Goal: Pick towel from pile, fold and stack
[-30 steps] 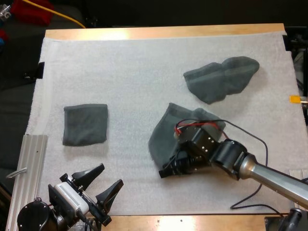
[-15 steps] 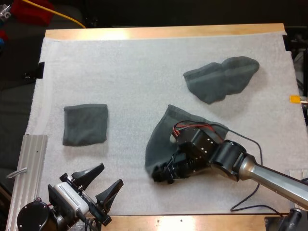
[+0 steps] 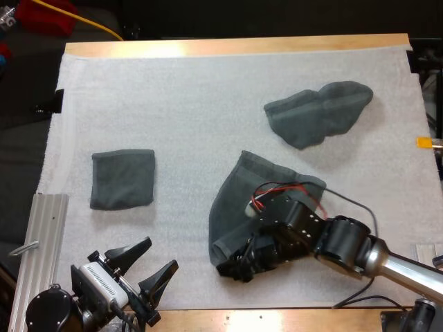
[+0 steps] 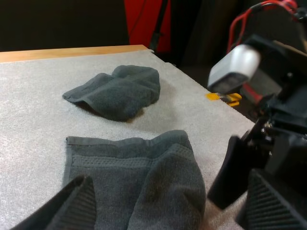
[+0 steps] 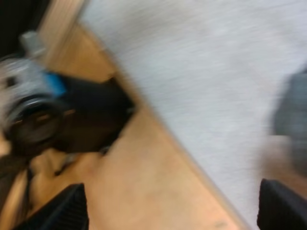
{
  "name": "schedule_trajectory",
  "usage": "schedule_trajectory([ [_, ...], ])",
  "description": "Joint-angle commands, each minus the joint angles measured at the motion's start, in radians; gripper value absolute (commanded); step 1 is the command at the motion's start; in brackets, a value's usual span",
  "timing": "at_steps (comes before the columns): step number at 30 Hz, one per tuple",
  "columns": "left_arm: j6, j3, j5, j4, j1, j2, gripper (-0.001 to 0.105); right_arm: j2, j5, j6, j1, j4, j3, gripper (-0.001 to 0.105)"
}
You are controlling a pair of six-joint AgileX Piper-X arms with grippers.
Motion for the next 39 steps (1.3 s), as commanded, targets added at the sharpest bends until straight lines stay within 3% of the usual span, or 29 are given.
schedule_trajectory([
  [1,-0.008,-0.001,0.013,-0.007,-0.002,-0.138,0.064,-0.025,0.054,-0.005,-0.001,0.054,-0.003,0.070],
  [8,-0.008,-0.001,0.037,-0.007,-0.002,-0.138,0.064,-0.107,0.299,-0.010,-0.001,0.228,-0.003,0.070],
  [13,-0.008,-0.001,0.069,-0.007,-0.002,-0.138,0.064,-0.161,0.439,-0.010,-0.001,0.275,-0.003,0.070],
  [29,-0.053,-0.001,0.130,-0.007,-0.002,-0.138,0.064,-0.327,0.670,-0.003,-0.006,0.493,-0.003,0.070],
  [39,-0.058,-0.001,0.132,-0.007,-0.002,-0.138,0.064,-0.360,0.731,-0.001,-0.030,0.499,-0.003,0.070],
])
